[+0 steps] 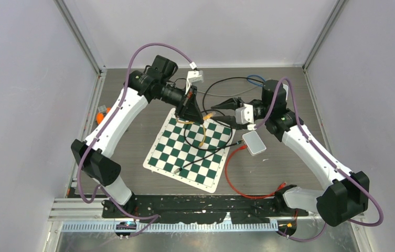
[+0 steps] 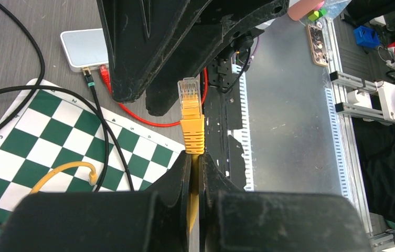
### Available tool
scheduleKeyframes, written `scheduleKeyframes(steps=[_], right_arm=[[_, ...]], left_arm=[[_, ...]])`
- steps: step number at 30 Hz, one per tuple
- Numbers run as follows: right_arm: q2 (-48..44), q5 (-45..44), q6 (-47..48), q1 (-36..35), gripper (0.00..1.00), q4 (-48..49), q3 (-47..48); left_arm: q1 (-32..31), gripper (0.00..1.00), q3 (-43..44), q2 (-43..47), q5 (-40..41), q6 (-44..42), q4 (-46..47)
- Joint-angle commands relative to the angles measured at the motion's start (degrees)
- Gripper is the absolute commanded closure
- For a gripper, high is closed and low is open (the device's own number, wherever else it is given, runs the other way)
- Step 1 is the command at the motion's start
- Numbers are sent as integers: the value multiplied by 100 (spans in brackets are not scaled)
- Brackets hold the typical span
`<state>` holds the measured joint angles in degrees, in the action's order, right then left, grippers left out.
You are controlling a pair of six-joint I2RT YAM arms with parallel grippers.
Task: Insert the plug into the switch port
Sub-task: Pick up the connector from the center of the board.
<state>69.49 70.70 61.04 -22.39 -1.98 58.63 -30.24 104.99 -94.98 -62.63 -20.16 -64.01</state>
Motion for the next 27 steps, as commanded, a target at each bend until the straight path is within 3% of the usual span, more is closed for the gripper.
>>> scheduleKeyframes(steps=[1,10,14,17,19,21,22,24,27], right_arm=[[-179,-201,-55,-60,57,350,157],[-282,-134,-13,-124,65,275,132],[-282,50,97,-150,78,24,164],[-294,130,137,-164,94,-77,163],[-302,216,140,-161,95,-152,170],[-309,272,170,-167,93,-246,182],[-320,271,185,-168,79,-248,170],[-387,190,184,-169,62,-194,107],[-431,73,187,-176,60,-147,96]], left_arm=[[1,100,243,-59,-15,-137,-137],[3,100,364,-180,7,-163,-218],[1,100,386,-188,-11,-143,-236],[3,100,414,-209,2,-129,-261],[1,100,441,-227,22,-115,-261],[0,100,471,-241,10,-96,-256],[0,100,490,-260,-27,-97,-277],[0,100,541,-277,-54,-122,-354],[0,100,555,-291,-12,-141,-398]])
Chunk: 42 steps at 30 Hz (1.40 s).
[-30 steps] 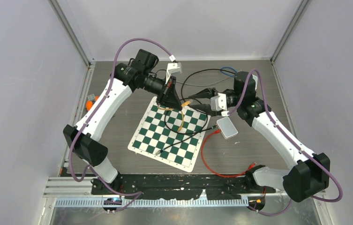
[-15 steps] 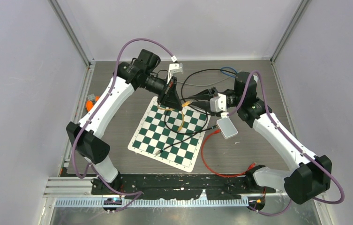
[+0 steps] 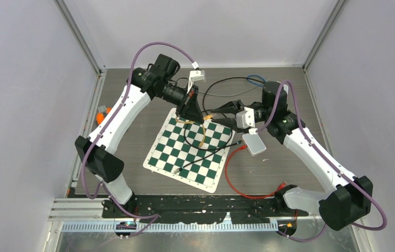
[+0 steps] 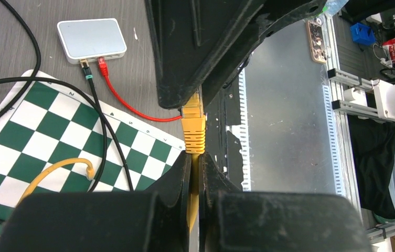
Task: Insert the plug into the switch port
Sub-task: Pick up the connector from the center of the board.
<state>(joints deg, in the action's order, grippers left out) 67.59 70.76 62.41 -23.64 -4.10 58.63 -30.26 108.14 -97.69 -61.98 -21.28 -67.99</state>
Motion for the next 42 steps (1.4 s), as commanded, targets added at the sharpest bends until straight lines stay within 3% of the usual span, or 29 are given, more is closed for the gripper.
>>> scheduleKeyframes(steps=[1,7,10,11,13,14,15,16,17,20,22,26,29,33,42], right_arm=[[-249,31,58,-52,64,66,109],[-239,20,524,-53,91,-563,366],[-251,103,561,-53,95,-729,403],[-263,124,517,-53,95,-725,394],[-300,25,-85,-52,95,-245,308],[-357,-81,-1206,-53,95,210,133],[-394,-480,-1940,-55,95,1318,-123],[-468,-991,-3386,-59,95,1822,-229],[-507,-1225,-3864,-52,95,2297,-337],[-662,-2188,-5225,-58,95,1849,-163],[-720,-2684,-5632,-54,95,798,90],[-702,-3089,-6460,-50,95,-700,586],[-690,-3318,-7803,-10,95,-1189,838],[-616,-2970,-8922,18,95,-1109,927],[-786,-2820,-9719,17,95,-663,702]], left_arm=[[3,100,241,-35,-63,-34,-10],[3,100,260,-88,14,-44,-83],[3,100,290,-91,49,-37,-71],[3,96,314,-85,123,-35,-38],[3,69,265,44,435,-34,267],[3,67,127,189,650,-28,588],[3,67,-37,365,867,-54,956],[3,68,-190,558,1049,-160,1283],[3,67,-407,773,1228,-224,1677],[20,61,-1128,1494,1482,-426,3105],[20,51,-1789,2013,1523,-675,4019],[-99,37,-3236,3092,1370,-1928,5596],[-460,37,-3986,3512,2000,-2468,6419],[-820,38,-4068,3521,2549,-3036,6288],[-1118,44,-3916,3056,2620,-3053,6113]])
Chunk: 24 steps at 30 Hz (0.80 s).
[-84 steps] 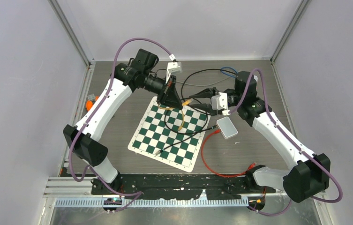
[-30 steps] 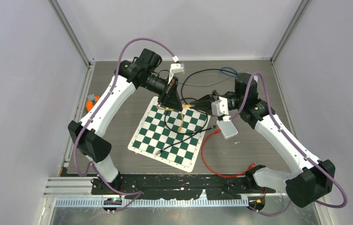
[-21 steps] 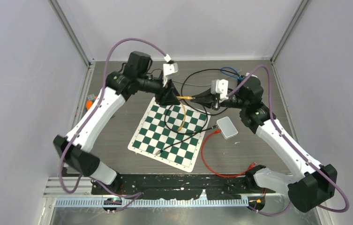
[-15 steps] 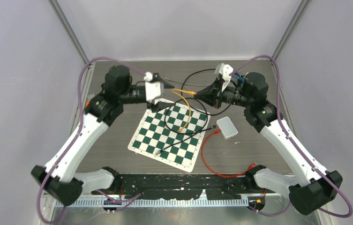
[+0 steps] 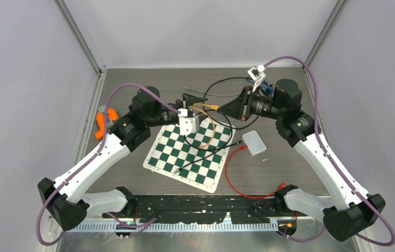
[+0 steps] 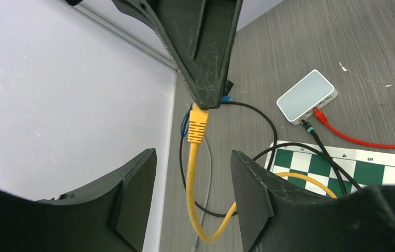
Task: Insert the plug into the switch port
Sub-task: Pick up the connector from the center of the board.
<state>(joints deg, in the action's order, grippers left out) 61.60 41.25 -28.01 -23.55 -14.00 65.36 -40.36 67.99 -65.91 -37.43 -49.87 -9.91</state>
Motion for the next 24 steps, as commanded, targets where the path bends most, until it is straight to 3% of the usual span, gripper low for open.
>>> scheduleKeyframes(steps=[1,5,14,23,24], right_arm=[[-215,144,-687,8,95,354,7],[-220,214,-705,0,95,367,-69],[-185,234,-706,9,95,382,-144],[-126,220,-673,13,95,382,-199],[-120,218,-672,11,95,376,-199]], left_arm=[[-126,44,116,-174,173,-202,306],[-178,47,227,-334,161,-194,344],[-205,68,278,-458,-141,-233,339],[-209,72,217,-484,-483,-40,516],[-209,77,170,-463,-494,17,615]])
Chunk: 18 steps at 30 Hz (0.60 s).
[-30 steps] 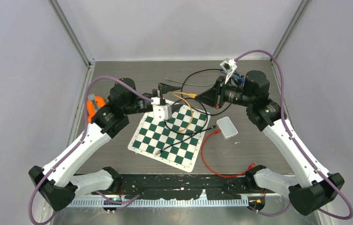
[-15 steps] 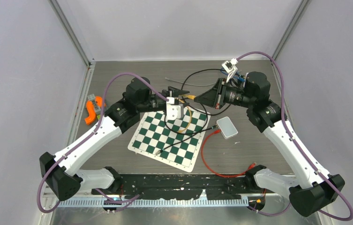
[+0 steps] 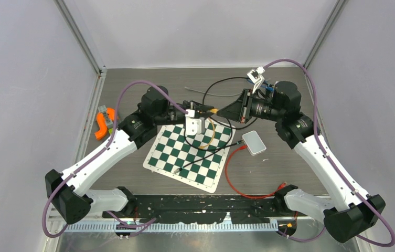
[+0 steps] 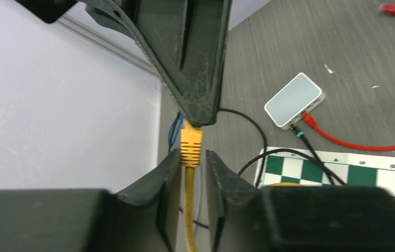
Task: Insert the plug into the switch port
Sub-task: Pick up the connector from the center of the board.
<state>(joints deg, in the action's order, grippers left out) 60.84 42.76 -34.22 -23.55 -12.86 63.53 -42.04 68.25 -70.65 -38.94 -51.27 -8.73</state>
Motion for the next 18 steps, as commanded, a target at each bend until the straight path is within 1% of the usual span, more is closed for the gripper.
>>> scheduleKeyframes(steps=[1,2,3,6,7,8,9,10,11,12,14,15,16,18], right_arm=[[-30,44,-37,9,95,265,-16],[-20,37,-27,4,95,260,-18],[-13,10,-25,12,95,259,-17],[13,-16,0,40,93,233,15],[8,-34,10,67,90,228,31],[-15,-67,53,90,83,230,75],[-30,-84,94,156,78,216,109],[-60,-121,206,201,69,184,206],[-75,-147,262,331,65,88,276],[-123,-196,338,425,56,32,406],[-246,-256,401,949,48,-79,523],[-299,-276,413,1094,46,-110,539],[-426,-303,433,1400,42,-119,540],[-601,-308,546,1789,38,-162,513]], left_arm=[[-41,87,94,38,-337,243,625],[-41,94,25,61,-334,347,749],[-41,99,-27,86,-305,463,826],[-41,100,-79,77,-25,1136,1241],[-41,100,-14,39,219,1468,1294],[-41,100,86,-21,506,1796,1227],[-41,100,287,-93,798,2078,1006],[-33,100,563,-209,1116,2328,681],[-26,100,853,-348,1386,2506,249],[-9,100,1189,-481,1582,2629,-181],[65,100,1950,-789,1958,2877,-923],[128,100,2266,-926,2145,3016,-1228],[204,100,2507,-1041,2401,3209,-1426],[433,100,2870,-1146,2413,3794,-1661]])
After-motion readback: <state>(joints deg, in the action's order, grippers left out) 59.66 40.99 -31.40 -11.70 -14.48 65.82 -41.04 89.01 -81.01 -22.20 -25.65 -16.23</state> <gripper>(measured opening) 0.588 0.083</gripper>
